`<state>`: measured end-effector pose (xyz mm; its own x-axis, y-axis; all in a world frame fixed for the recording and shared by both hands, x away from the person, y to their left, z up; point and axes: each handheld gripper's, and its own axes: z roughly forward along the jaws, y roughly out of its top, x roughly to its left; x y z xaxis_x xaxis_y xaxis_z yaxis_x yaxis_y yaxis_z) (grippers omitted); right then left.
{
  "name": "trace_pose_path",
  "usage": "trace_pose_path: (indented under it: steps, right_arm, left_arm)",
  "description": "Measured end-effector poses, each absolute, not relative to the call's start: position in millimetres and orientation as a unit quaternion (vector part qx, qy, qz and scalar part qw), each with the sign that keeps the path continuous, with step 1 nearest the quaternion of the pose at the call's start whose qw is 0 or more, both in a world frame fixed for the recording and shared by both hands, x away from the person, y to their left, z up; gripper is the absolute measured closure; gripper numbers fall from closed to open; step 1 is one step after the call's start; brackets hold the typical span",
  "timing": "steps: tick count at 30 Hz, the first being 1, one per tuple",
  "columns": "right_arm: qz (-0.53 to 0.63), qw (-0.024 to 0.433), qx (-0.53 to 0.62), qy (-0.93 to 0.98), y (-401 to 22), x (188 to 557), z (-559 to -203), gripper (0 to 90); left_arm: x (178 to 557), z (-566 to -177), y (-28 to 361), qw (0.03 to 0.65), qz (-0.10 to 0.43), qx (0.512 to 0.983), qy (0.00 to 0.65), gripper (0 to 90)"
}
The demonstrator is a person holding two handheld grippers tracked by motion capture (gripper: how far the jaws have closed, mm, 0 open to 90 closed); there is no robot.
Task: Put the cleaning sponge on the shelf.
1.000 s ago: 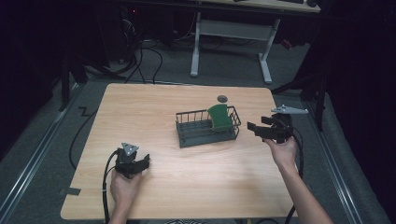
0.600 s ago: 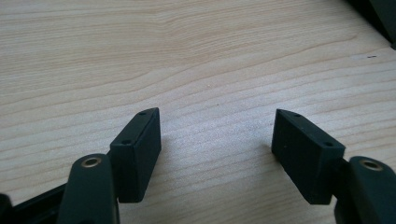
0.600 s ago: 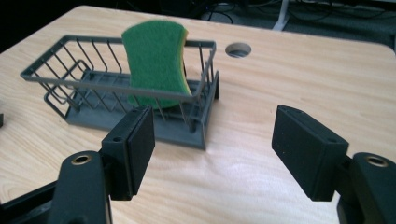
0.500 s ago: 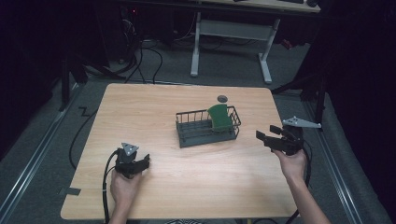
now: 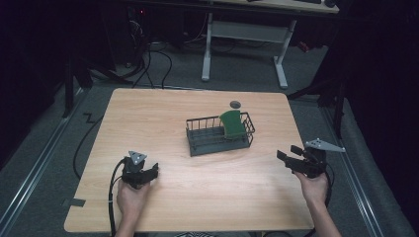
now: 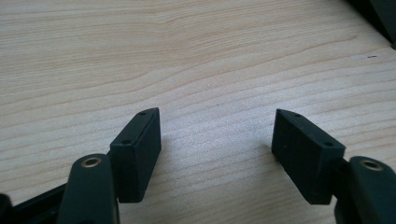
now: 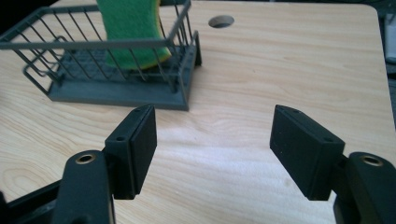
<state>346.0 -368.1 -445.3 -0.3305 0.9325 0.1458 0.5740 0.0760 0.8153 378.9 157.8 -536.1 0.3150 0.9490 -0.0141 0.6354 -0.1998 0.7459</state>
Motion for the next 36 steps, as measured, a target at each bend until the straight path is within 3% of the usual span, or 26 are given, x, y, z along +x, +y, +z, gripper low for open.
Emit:
trace_pose_path:
  steps: [23, 36]
  right_arm:
    - [0.373, 0.211, 0.572, 0.699, -374.5, 338.6, -503.4, 33.0]
    - [0.324, 0.233, 0.574, 0.715, -366.8, 341.1, -527.8, 32.7]
  left_arm:
    - [378.8, -536.0, 157.8, 0.334, 0.234, 0.739, 0.536, 33.3]
    - [378.8, -536.1, 157.7, 0.334, 0.234, 0.739, 0.536, 33.3]
